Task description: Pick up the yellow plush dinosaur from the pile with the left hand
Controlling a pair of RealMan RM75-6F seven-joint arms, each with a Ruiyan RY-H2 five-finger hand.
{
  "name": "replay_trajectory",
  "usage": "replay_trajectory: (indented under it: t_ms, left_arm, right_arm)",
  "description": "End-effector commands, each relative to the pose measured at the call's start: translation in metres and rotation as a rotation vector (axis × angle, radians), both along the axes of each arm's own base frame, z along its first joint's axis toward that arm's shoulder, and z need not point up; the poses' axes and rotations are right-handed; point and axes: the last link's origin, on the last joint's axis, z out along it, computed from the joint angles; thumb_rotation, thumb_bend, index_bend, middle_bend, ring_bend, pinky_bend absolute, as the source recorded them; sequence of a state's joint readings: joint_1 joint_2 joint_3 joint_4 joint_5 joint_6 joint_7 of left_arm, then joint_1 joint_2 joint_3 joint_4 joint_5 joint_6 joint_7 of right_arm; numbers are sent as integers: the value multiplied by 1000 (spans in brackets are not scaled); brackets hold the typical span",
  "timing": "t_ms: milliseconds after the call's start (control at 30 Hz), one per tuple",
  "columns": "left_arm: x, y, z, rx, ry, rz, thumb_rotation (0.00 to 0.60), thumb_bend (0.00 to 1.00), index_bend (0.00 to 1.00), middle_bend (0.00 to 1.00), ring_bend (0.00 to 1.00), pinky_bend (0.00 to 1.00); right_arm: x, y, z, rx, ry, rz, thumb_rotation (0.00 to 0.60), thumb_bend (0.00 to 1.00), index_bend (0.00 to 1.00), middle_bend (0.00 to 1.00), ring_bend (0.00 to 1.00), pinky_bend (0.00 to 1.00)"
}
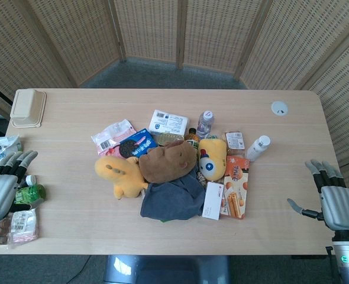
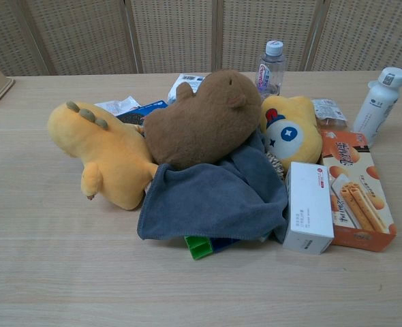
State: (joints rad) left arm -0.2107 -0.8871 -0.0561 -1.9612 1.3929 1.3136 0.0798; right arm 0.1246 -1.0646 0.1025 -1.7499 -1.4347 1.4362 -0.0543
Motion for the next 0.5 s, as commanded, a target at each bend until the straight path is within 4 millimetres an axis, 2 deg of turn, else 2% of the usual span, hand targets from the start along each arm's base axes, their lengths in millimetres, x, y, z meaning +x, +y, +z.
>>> replay_trajectory:
  t_ms: [33,233,500]
  left_arm:
    - [0,0,-1,-3,-2,1,600,174,0,0,0,0]
    - [0,0,-3,-24,-1,-5,600,172,0,0,0,0]
    - [5,11,-6,-53,26,-42,600,173,0,0,0,0]
  right_arm:
    - [0,0,-1,3,-2,0,343,224,0,0,0,0]
    - [3,1,-3,6,-9,7,341,225,0,0,0,0]
    - [1,3,0,-10,-15,-1,341,225,0,0,0,0]
